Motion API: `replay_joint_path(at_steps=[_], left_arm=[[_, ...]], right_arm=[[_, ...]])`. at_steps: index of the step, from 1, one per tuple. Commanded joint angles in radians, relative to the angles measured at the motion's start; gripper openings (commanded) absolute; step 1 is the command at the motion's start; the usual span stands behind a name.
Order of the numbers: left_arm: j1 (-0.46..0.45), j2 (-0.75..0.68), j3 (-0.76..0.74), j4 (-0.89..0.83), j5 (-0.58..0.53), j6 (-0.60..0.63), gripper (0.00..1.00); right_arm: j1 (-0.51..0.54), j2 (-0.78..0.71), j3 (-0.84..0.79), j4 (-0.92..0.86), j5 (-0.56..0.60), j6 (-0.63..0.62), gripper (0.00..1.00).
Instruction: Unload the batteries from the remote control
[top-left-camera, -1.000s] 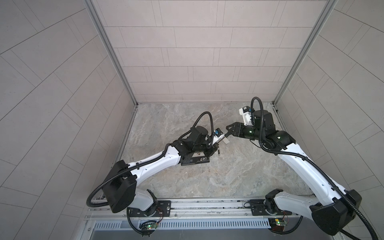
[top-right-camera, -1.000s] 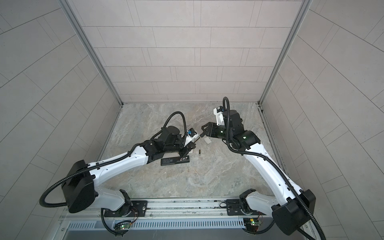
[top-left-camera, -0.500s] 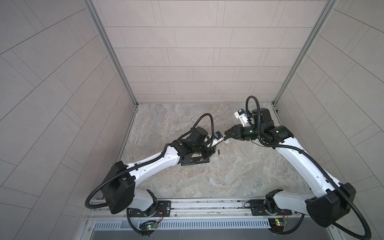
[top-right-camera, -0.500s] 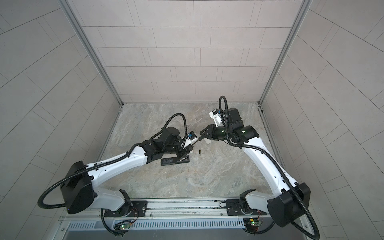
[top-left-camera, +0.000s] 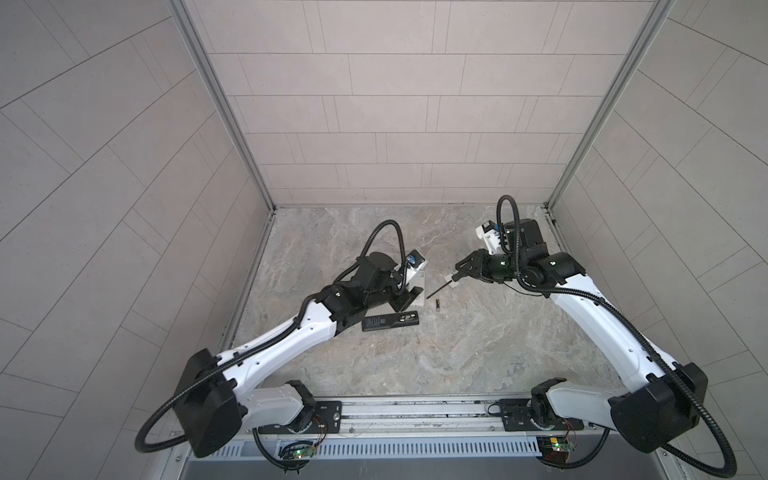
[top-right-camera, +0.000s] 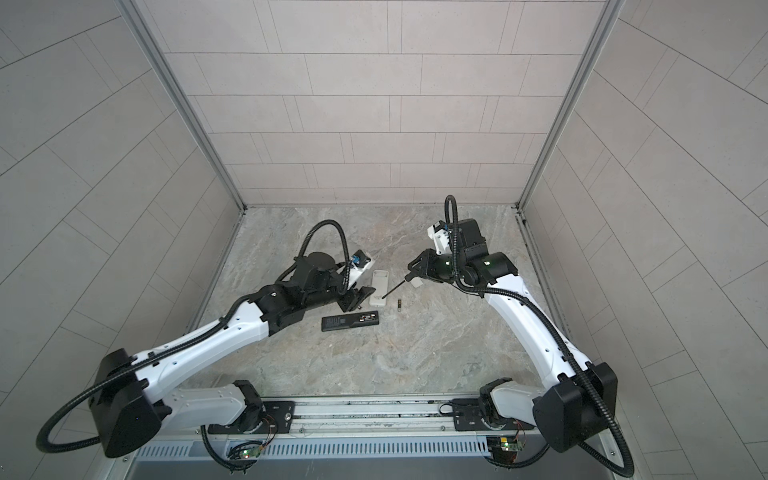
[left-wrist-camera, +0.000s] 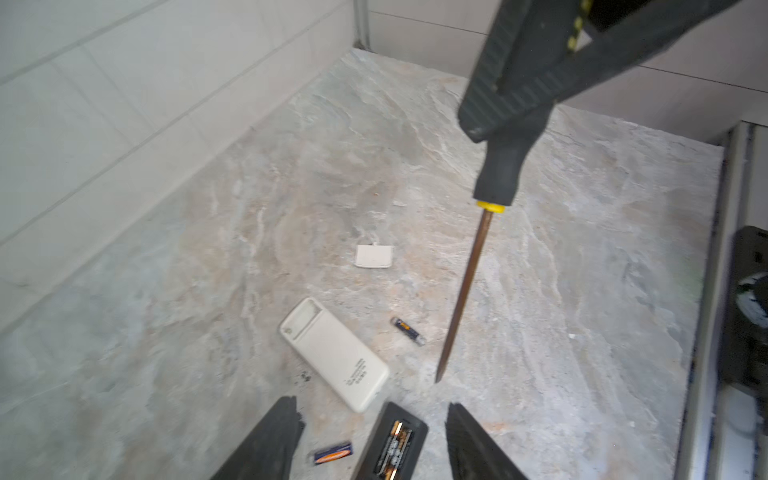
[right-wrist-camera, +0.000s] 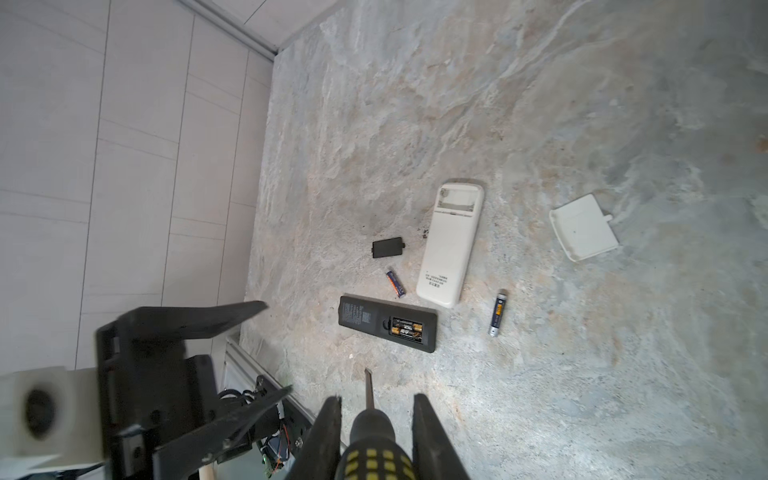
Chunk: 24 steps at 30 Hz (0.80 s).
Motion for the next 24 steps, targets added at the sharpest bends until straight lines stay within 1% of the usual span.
replay_joint_path(at_steps=[1, 2, 5, 7, 9, 11, 15, 20, 22, 24], left_arm=[[0.041, -0.063, -0.028, -0.092, -0.066, -0.050, 0.65], [0.044, -0.079, -0.032, -0.117, -0.057, -0.051, 0.66], [0.043, -0.102, -0.056, -0.110, 0.011, -0.036, 0.77], [0.034, -0.088, -0.060, -0.067, 0.058, -0.035, 0.77], [0.004, -0.045, -0.049, -0.009, 0.081, -0.030, 0.77], [-0.035, 0.011, -0.022, 0.019, 0.090, 0.006, 0.75], [-0.121, 0.124, 0.013, 0.133, 0.037, 0.042, 0.74], [-0.175, 0.251, 0.069, 0.217, -0.061, 0.059, 0.73], [-0.196, 0.284, 0.076, 0.266, -0.129, 0.058, 0.72], [-0.216, 0.317, 0.097, 0.273, -0.172, 0.081, 0.69]], right_arm=[[-0.004, -0.029, -0.025, 0.073, 0.055, 0.078, 0.13], [-0.004, -0.027, -0.032, 0.085, 0.063, 0.092, 0.13], [-0.003, -0.013, -0.049, 0.103, 0.078, 0.133, 0.13], [-0.002, -0.001, -0.047, 0.100, 0.078, 0.138, 0.13], [0.001, 0.004, -0.048, 0.097, 0.086, 0.157, 0.13], [0.002, 0.003, -0.052, 0.098, 0.097, 0.181, 0.13], [0.010, 0.003, -0.049, 0.087, 0.105, 0.199, 0.13], [0.019, -0.005, -0.051, 0.087, 0.117, 0.231, 0.13], [0.022, -0.006, -0.056, 0.092, 0.117, 0.247, 0.13], [0.023, -0.006, -0.058, 0.093, 0.118, 0.261, 0.13]])
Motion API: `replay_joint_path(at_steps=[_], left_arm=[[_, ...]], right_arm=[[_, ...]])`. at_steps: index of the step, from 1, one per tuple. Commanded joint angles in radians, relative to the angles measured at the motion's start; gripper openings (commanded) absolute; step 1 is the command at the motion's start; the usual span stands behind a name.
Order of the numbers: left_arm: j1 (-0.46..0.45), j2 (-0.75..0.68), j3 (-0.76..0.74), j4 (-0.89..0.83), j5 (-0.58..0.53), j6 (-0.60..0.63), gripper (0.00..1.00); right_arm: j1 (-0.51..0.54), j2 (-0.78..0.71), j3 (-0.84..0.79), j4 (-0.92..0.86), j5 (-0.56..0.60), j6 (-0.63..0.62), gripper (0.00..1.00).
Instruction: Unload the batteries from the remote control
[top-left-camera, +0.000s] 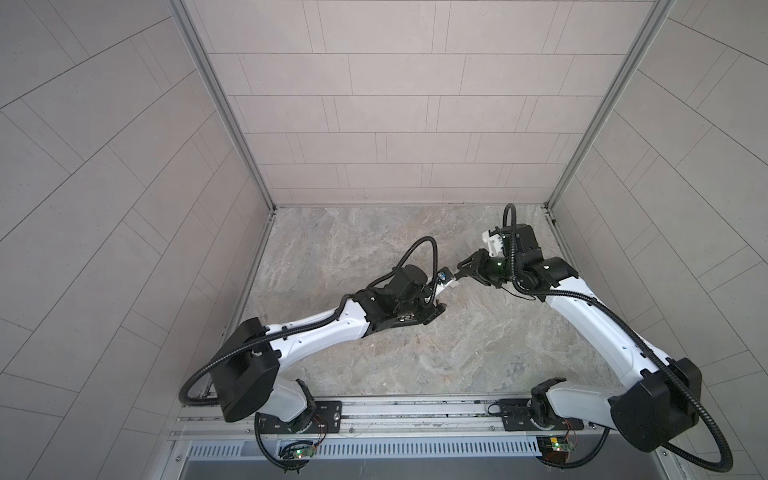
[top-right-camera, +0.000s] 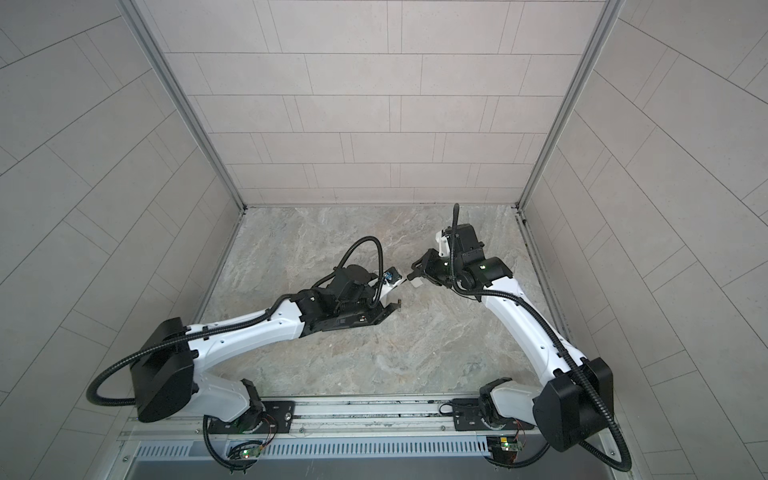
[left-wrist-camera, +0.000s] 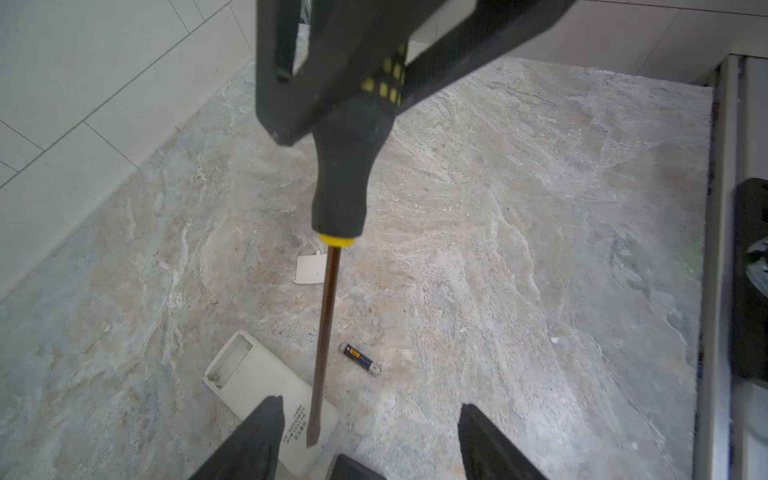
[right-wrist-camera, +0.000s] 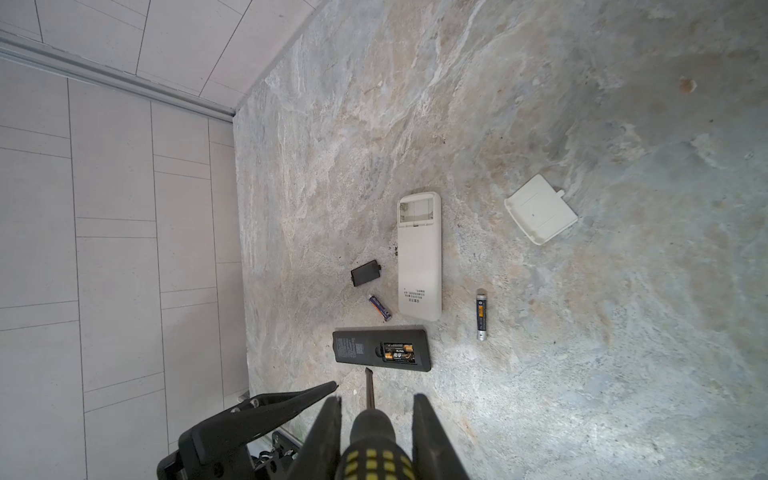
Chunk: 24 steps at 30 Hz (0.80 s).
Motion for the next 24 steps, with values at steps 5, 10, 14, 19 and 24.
replay_joint_path(at_steps=[5, 10, 14, 19, 24], left_arm=[[-0.039, 0.066, 0.059, 0.093, -0.152, 0.070, 0.53], [-0.039, 0.086, 0.078, 0.072, -0.155, 0.068, 0.24], [-0.038, 0.094, 0.095, 0.046, -0.138, 0.066, 0.06], [-0.033, 0.084, 0.092, 0.043, -0.127, 0.051, 0.00], [-0.014, 0.074, 0.083, 0.040, -0.043, 0.032, 0.01]], right_arm=[[0.008, -0.016, -0.005, 0.014, 0.016, 0.066, 0.13], [0.007, -0.018, -0.006, 0.015, 0.004, 0.087, 0.14], [0.007, -0.020, -0.005, 0.009, -0.012, 0.081, 0.16], [0.008, -0.021, -0.004, 0.003, -0.024, 0.071, 0.19], [0.006, -0.019, 0.007, -0.005, -0.019, 0.083, 0.19]])
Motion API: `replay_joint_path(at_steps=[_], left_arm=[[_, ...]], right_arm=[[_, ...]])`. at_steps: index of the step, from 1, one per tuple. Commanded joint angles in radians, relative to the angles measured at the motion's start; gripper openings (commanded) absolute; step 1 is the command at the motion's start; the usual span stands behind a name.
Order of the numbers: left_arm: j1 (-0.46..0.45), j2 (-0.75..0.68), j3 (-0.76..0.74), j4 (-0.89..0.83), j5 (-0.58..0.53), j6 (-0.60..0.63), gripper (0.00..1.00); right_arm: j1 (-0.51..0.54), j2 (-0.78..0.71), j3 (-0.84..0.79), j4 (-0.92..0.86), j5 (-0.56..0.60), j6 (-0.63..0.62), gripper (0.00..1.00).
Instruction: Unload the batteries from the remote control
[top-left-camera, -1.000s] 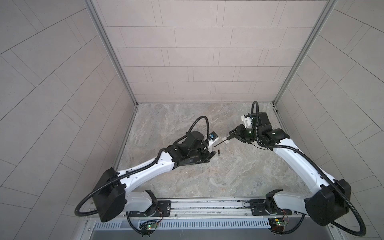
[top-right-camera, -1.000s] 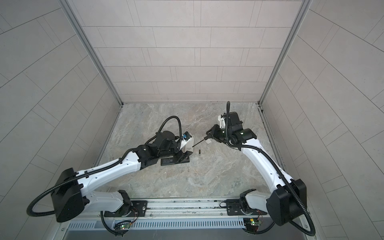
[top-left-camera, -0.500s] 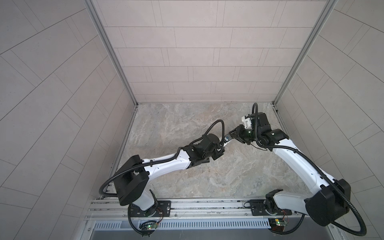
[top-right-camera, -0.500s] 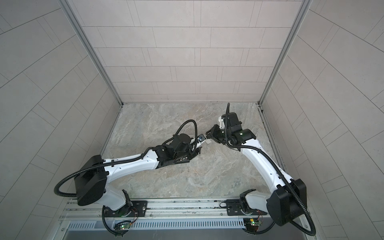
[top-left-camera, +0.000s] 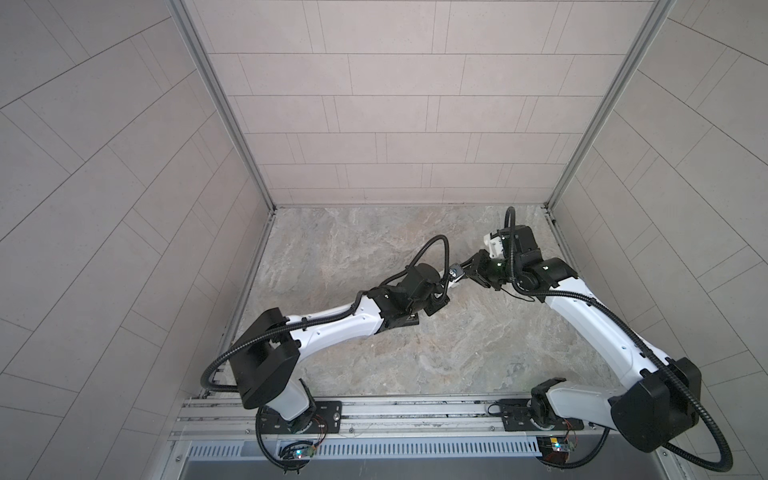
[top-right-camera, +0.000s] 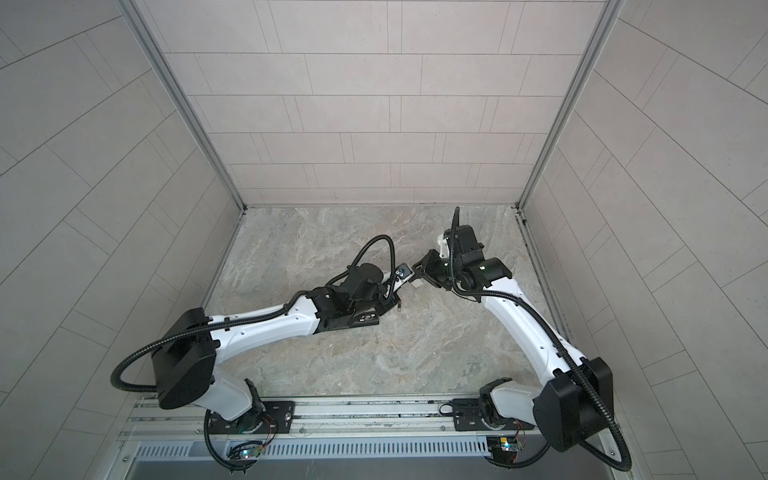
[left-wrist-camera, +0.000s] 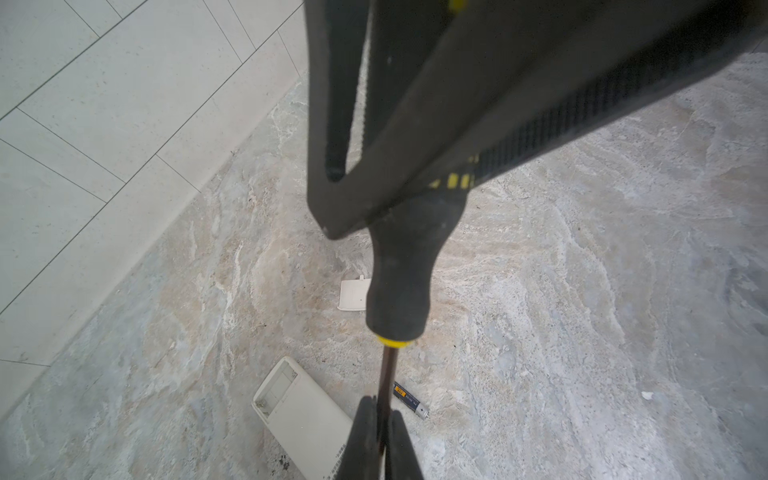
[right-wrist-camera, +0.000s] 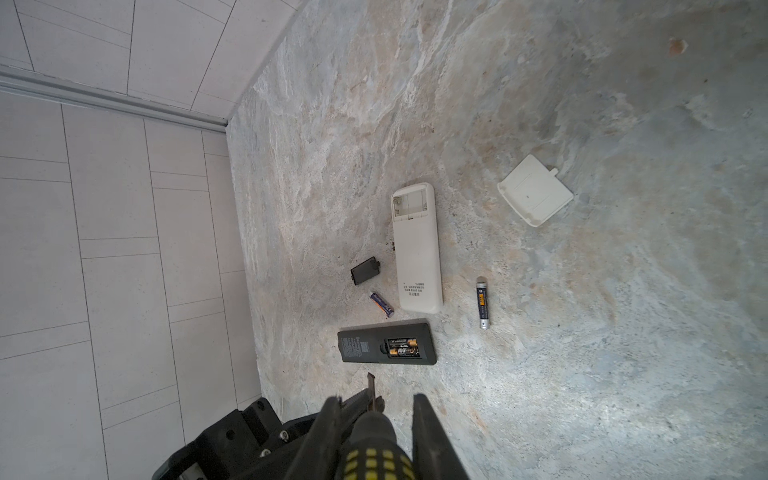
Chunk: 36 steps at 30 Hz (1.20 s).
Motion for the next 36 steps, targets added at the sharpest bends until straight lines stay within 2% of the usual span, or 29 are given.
replay_joint_path(at_steps=[1, 4, 7, 10, 15, 18, 20, 22, 24, 27, 32, 36], left_arm=[[0.006, -0.006, 0.013, 0.010, 0.057, -0.019, 0.12], [0.007, 0.008, 0.001, 0.042, 0.033, -0.032, 0.27], [0.006, 0.025, -0.005, 0.066, -0.008, -0.039, 0.29], [0.005, 0.034, 0.000, 0.068, -0.036, -0.033, 0.25], [0.004, 0.042, 0.000, 0.057, -0.040, -0.022, 0.07], [0.004, 0.037, -0.002, 0.061, -0.018, -0.017, 0.00], [0.006, 0.027, -0.002, 0.060, 0.009, -0.022, 0.00], [0.009, 0.011, -0.005, 0.060, 0.044, -0.021, 0.00], [0.027, -0.011, -0.015, 0.063, 0.099, -0.029, 0.00], [0.059, -0.043, -0.031, 0.060, 0.162, -0.043, 0.00], [0.081, -0.076, -0.038, 0.030, 0.251, -0.037, 0.00], [0.091, -0.074, -0.026, -0.003, 0.282, -0.033, 0.00]], right_arm=[[0.003, -0.015, 0.012, 0.011, -0.025, 0.026, 0.19], [0.003, -0.019, 0.007, 0.017, -0.024, 0.042, 0.18], [0.003, -0.022, 0.006, 0.013, -0.016, 0.046, 0.18], [0.001, -0.023, 0.006, 0.010, -0.019, 0.051, 0.18], [0.001, -0.019, 0.004, 0.028, -0.036, 0.068, 0.18], [0.001, -0.016, 0.007, 0.034, -0.049, 0.066, 0.19], [0.001, -0.016, 0.006, 0.049, -0.069, 0.037, 0.27], [0.001, -0.022, 0.005, 0.083, -0.126, -0.047, 0.40], [-0.002, -0.024, 0.028, 0.033, -0.133, -0.131, 0.45], [-0.025, -0.017, 0.059, -0.053, -0.159, -0.259, 0.46], [-0.054, 0.006, 0.068, -0.101, -0.262, -0.345, 0.47], [-0.054, -0.001, 0.080, -0.126, -0.251, -0.372, 0.47]])
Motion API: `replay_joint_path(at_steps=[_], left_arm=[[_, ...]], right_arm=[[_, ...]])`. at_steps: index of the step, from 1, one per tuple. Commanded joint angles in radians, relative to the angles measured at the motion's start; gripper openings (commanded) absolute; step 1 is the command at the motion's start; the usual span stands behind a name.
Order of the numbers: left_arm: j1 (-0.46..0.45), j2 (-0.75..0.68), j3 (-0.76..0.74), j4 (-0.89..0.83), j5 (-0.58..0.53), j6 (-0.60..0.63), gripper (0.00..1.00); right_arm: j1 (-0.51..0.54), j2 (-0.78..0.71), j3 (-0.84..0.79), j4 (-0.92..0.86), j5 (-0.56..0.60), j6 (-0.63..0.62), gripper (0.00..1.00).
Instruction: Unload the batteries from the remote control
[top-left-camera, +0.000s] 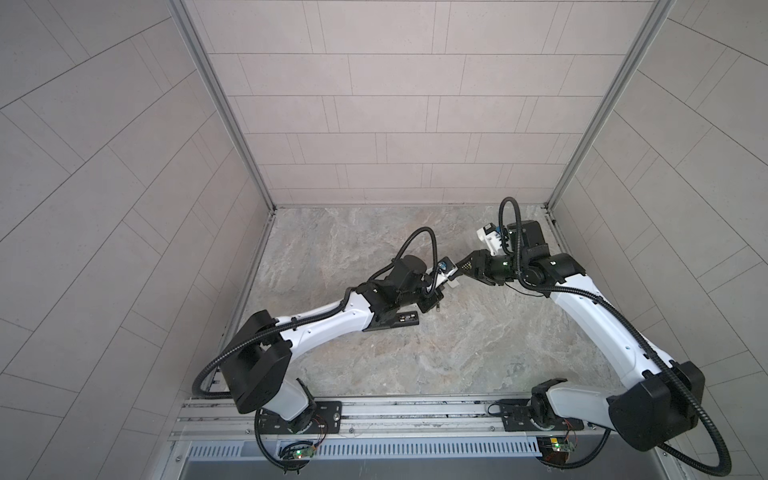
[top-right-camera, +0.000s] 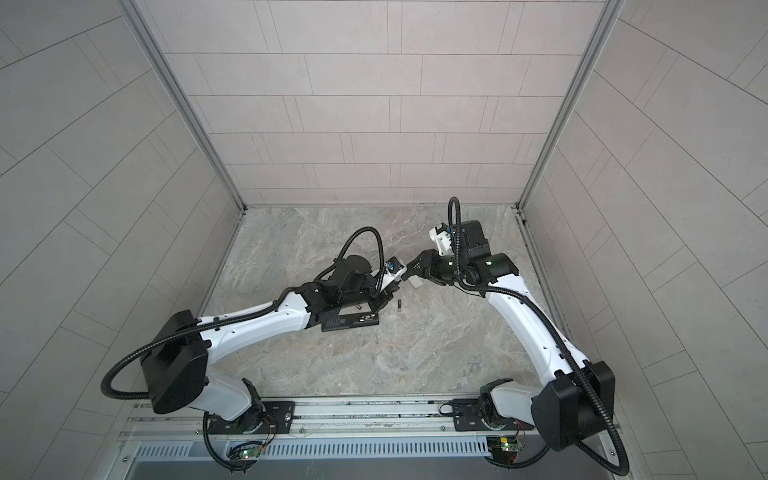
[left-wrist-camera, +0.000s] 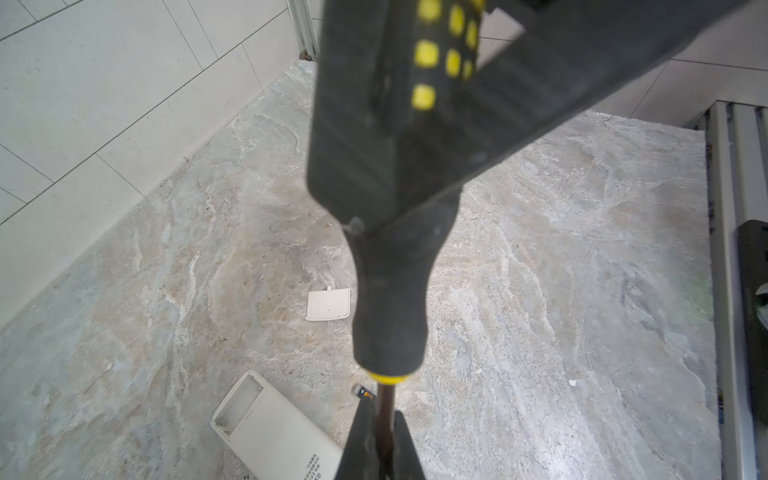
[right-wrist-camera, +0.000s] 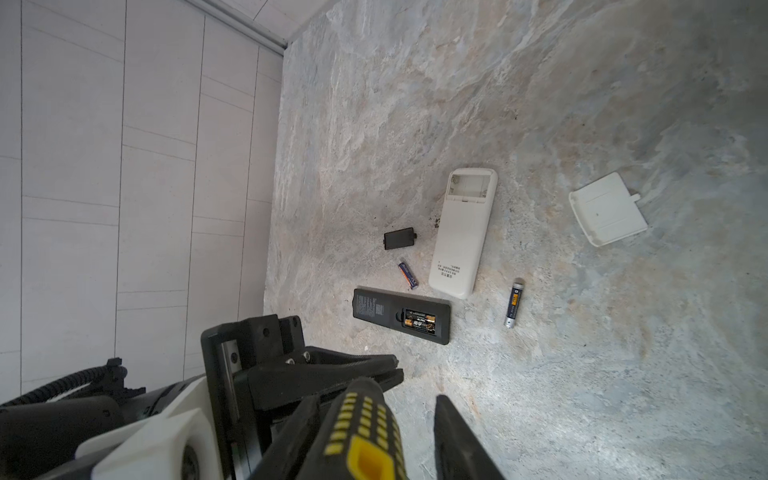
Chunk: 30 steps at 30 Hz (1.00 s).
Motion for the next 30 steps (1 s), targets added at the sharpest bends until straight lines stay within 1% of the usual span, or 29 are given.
replay_joint_path(at_steps=[1, 3, 7, 10, 15, 18, 19, 20, 21, 23, 24, 26, 28, 30], left_arm=[[0.007, -0.024, 0.009, -0.020, 0.063, 0.010, 0.00], [0.006, -0.019, 0.016, -0.027, 0.061, 0.011, 0.00], [0.006, -0.013, 0.025, -0.028, 0.061, 0.021, 0.00], [0.006, -0.008, 0.035, -0.038, 0.060, 0.029, 0.00], [0.007, -0.008, 0.043, -0.048, 0.066, 0.037, 0.00], [0.006, -0.006, 0.050, -0.067, 0.063, 0.043, 0.00], [0.006, -0.008, 0.052, -0.076, 0.044, 0.042, 0.01], [0.006, -0.013, 0.051, -0.082, 0.017, 0.035, 0.07], [0.009, -0.022, 0.047, -0.091, -0.017, 0.025, 0.16], [0.019, -0.052, 0.023, -0.099, -0.106, -0.013, 0.43], [0.033, -0.072, 0.013, -0.120, -0.138, -0.034, 0.48], [0.068, -0.117, -0.008, -0.182, -0.145, -0.064, 0.56], [0.095, -0.171, -0.042, -0.250, -0.144, -0.071, 0.59], [0.093, -0.220, -0.073, -0.298, -0.140, -0.043, 0.60]], right_arm=[[-0.002, -0.007, 0.020, -0.053, -0.025, -0.064, 0.46], [-0.002, -0.003, 0.020, -0.054, -0.028, -0.062, 0.46], [-0.002, 0.016, 0.022, -0.062, -0.073, -0.081, 0.42], [-0.002, 0.024, 0.027, -0.085, -0.076, -0.095, 0.37], [-0.001, 0.037, 0.030, -0.098, -0.069, -0.105, 0.21], [-0.002, 0.037, 0.030, -0.092, -0.042, -0.099, 0.15], [-0.003, 0.036, 0.030, -0.090, -0.029, -0.094, 0.15], [-0.002, 0.035, 0.031, -0.088, -0.017, -0.089, 0.14], [-0.001, 0.031, 0.031, -0.087, 0.001, -0.080, 0.13], [-0.002, 0.022, 0.029, -0.086, 0.063, -0.055, 0.13], [-0.002, 0.016, 0.027, -0.084, 0.097, -0.041, 0.13], [-0.002, -0.005, 0.009, -0.076, 0.193, 0.012, 0.13], [-0.002, -0.029, -0.026, -0.044, 0.271, 0.081, 0.13], [-0.002, -0.044, -0.068, 0.019, 0.285, 0.146, 0.13]])
